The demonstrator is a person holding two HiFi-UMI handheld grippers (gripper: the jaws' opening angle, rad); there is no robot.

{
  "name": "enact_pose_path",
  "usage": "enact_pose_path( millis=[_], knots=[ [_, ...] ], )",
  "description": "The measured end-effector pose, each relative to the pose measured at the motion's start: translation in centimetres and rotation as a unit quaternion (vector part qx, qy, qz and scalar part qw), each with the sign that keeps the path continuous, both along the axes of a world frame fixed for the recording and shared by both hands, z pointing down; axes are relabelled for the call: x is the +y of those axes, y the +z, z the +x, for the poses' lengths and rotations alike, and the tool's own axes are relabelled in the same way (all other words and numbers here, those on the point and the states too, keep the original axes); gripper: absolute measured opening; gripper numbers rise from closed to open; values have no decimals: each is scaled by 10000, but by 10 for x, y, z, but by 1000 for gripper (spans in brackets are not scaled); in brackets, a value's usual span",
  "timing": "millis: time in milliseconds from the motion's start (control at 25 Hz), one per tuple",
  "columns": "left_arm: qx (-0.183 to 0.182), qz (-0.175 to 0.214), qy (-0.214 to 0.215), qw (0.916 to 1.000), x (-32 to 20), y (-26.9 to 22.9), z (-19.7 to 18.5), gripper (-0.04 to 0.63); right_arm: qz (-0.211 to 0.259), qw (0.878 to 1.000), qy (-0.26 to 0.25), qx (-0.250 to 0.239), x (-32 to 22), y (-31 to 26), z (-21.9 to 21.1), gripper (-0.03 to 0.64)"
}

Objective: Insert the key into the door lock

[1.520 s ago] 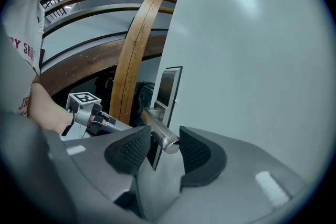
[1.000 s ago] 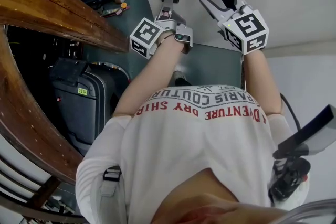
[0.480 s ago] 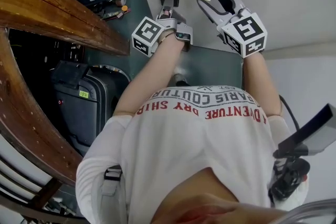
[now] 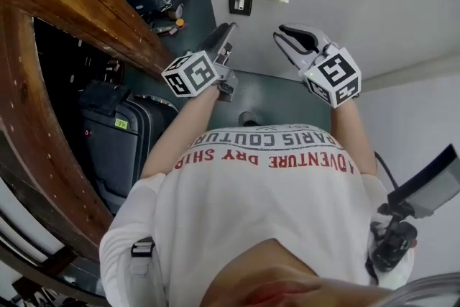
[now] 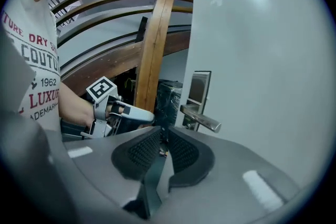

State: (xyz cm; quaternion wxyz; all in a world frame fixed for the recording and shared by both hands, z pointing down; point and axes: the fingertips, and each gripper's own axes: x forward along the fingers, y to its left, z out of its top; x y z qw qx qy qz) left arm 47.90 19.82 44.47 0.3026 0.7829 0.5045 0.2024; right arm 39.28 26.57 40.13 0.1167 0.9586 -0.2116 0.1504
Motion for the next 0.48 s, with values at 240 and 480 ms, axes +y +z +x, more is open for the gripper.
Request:
enact_pose_path(
  millis=[240, 480],
  knots=[
    [2767, 1485, 1404, 9390, -49, -61, -130, 2, 951, 9945, -339, -261, -98, -3, -86, 2],
    [2186, 1285, 1811, 9502, -69, -108, -172, 2, 1063, 9889, -270, -1008, -114, -54, -113, 2]
  ],
)
